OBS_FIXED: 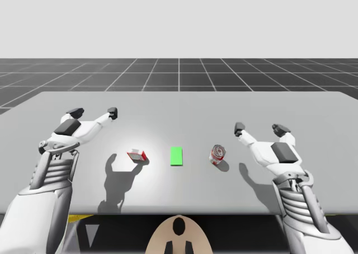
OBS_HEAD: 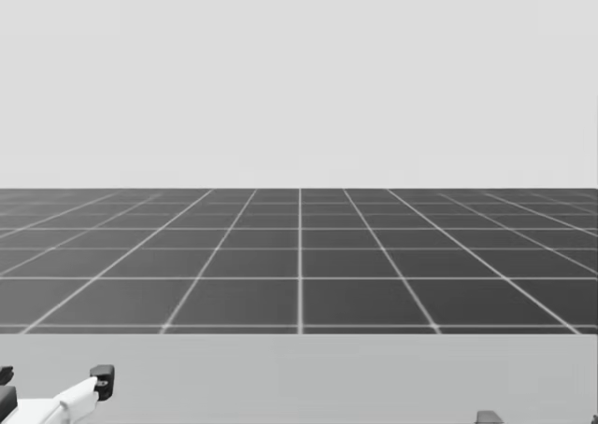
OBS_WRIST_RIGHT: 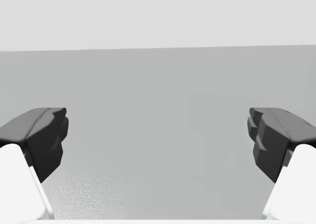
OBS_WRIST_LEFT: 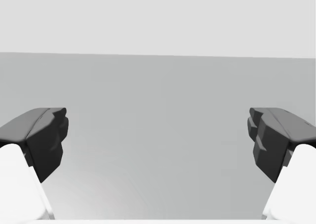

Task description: Look at the card. If it is red, pick the object on the left. If it is green, pick the object on the right.

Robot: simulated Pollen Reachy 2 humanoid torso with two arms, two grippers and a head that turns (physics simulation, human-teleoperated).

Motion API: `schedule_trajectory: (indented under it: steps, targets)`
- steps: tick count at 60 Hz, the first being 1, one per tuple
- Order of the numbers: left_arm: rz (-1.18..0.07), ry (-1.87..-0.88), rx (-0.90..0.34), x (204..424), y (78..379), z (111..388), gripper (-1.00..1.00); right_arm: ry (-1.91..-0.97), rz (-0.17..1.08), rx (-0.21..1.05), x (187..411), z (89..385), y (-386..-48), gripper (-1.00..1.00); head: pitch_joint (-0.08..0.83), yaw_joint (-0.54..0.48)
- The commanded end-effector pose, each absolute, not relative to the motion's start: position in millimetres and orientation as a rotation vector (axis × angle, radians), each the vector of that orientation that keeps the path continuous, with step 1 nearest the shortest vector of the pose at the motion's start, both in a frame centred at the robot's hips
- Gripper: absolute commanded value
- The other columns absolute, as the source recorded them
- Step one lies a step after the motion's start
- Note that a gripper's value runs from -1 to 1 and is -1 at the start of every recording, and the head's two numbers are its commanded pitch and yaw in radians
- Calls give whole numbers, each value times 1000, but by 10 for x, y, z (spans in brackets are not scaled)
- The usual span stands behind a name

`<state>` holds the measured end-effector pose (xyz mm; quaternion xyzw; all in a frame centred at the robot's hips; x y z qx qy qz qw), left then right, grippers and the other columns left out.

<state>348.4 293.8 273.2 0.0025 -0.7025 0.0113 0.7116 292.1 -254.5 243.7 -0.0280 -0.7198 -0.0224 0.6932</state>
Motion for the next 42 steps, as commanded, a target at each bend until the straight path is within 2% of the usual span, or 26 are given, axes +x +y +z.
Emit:
schedule_trajectory:
  steps: [1, 8, 27, 42]
  targets:
    - [23, -1559, 8, 3482, 2936, 2731, -1000, -1681, -87, -120, 2903, 2447, -2509, -1000, 11, 1]
    - [26, -1561, 8, 3478, 2938, 2735, -1000, -1689, -82, -116, 2899, 2502, -2507, -1000, 71, -3]
    - [11, -1563, 24, 3479, 2931, 2729, -1000, -1687, -88, -168, 2915, 2513, -2509, -1000, 377, 3]
    - [-8, -1562, 29, 3488, 2906, 2722, -1000, -1687, -94, -181, 2917, 2527, -2515, -1000, 563, 25]
